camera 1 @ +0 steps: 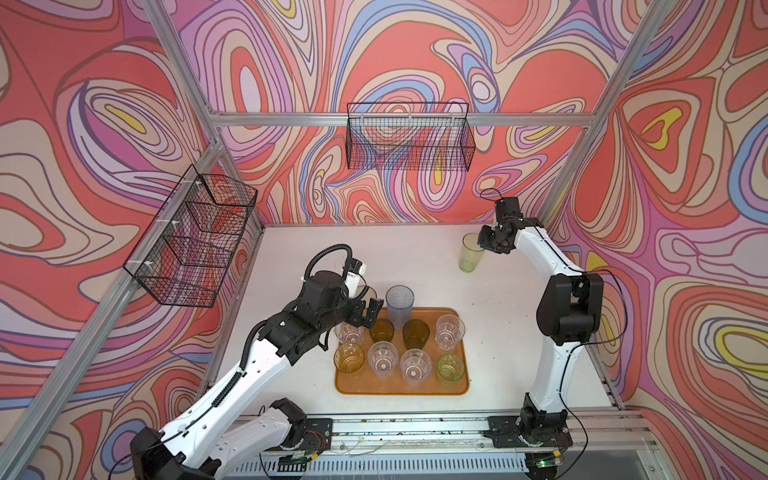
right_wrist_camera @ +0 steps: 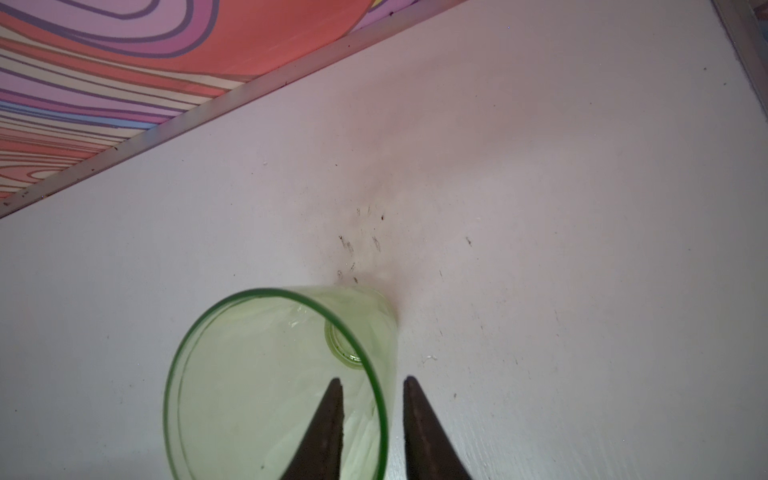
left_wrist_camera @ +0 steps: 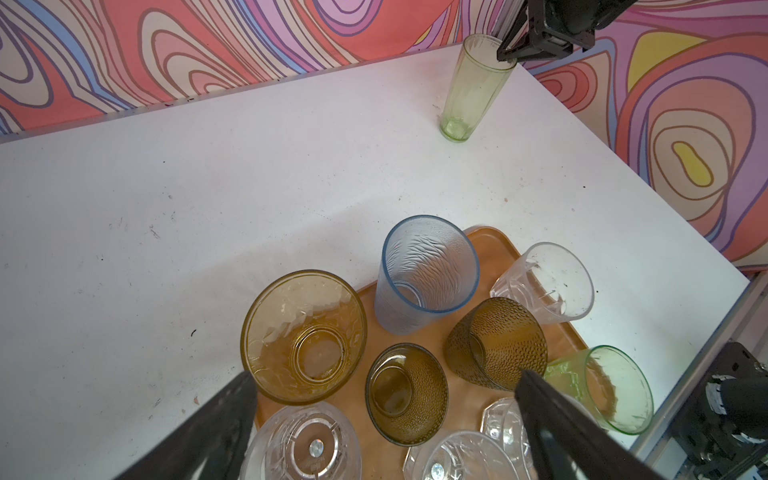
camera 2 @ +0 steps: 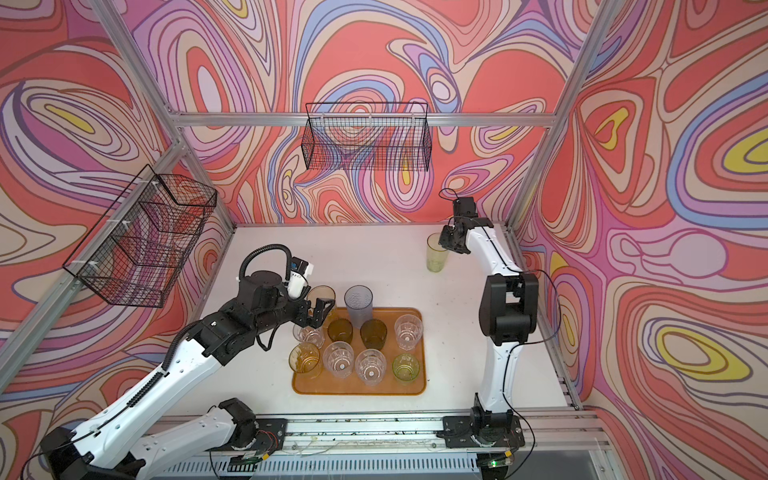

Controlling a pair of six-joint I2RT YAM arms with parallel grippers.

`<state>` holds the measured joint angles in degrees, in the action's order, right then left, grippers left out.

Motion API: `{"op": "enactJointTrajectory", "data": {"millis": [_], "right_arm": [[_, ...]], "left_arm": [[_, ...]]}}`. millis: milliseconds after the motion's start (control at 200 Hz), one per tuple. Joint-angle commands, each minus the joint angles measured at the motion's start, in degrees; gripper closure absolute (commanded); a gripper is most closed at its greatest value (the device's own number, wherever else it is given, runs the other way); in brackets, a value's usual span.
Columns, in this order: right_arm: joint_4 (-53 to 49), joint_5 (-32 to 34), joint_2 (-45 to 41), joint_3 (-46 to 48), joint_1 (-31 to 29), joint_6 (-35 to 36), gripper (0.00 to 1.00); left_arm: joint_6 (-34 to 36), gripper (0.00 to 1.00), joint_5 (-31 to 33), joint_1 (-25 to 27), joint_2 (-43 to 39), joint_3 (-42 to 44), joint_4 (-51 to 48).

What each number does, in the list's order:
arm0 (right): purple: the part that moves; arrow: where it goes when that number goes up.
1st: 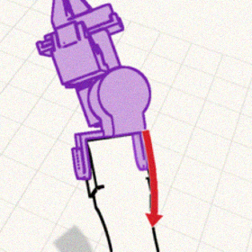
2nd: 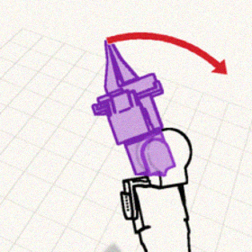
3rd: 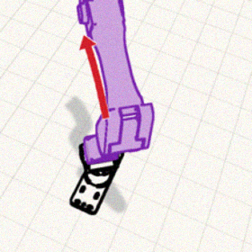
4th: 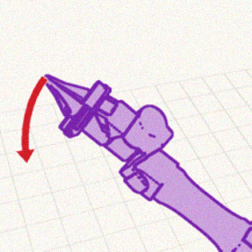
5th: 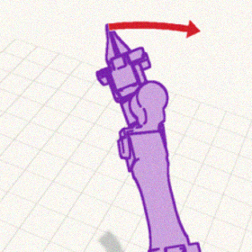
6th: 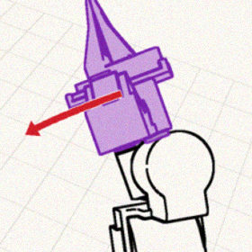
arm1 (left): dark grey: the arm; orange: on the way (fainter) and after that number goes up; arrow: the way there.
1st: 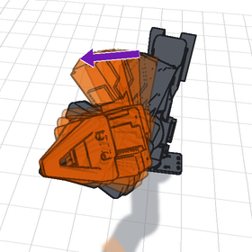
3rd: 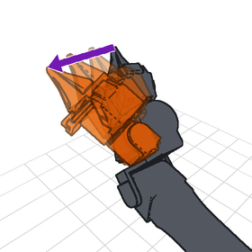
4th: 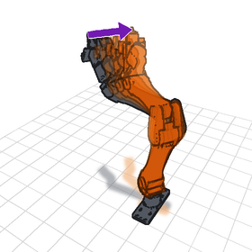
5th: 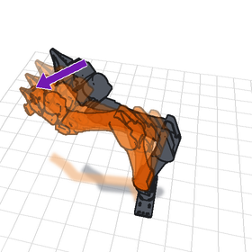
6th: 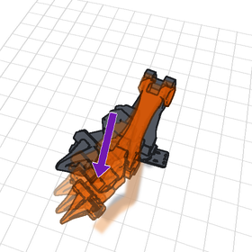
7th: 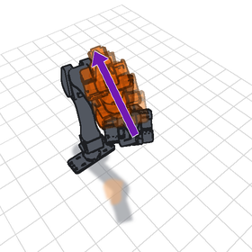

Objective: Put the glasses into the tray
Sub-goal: 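Lower the right gripper and close it on the green glass rim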

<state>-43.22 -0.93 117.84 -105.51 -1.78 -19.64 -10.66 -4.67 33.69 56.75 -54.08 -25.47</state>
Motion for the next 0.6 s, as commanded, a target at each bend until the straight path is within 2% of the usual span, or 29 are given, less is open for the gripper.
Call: {"op": "enactJointTrajectory", "data": {"millis": [0, 90, 310, 451, 596], "right_arm": [[-1.12, -0.07, 2.42, -2.86, 0.29, 0.83, 0.79], [-1.69, -0.3, 3.1, -3.95, 0.29, 1.07, 0.84], [-1.5, -1.02, 3.41, -4.32, 0.32, 1.25, 0.85], [-1.21, -1.91, 3.19, -3.83, 0.29, 1.31, 0.94], [-0.7, -2.61, 2.34, -2.91, 0.29, 1.3, 0.97]], "left_arm": [[0.94, 0.0, 0.28, -0.21, 0.37, -0.41, 0.38], [0.9, 0.0, 0.36, -0.2, 0.45, -0.49, 0.32], [0.9, 0.0, 0.66, -0.21, 0.54, -0.41, 0.17], [0.9, 0.0, 0.96, -0.23, 0.64, -0.5, 0.12], [0.9, 0.0, 1.56, -0.22, 0.73, -0.41, 0.07]]}}
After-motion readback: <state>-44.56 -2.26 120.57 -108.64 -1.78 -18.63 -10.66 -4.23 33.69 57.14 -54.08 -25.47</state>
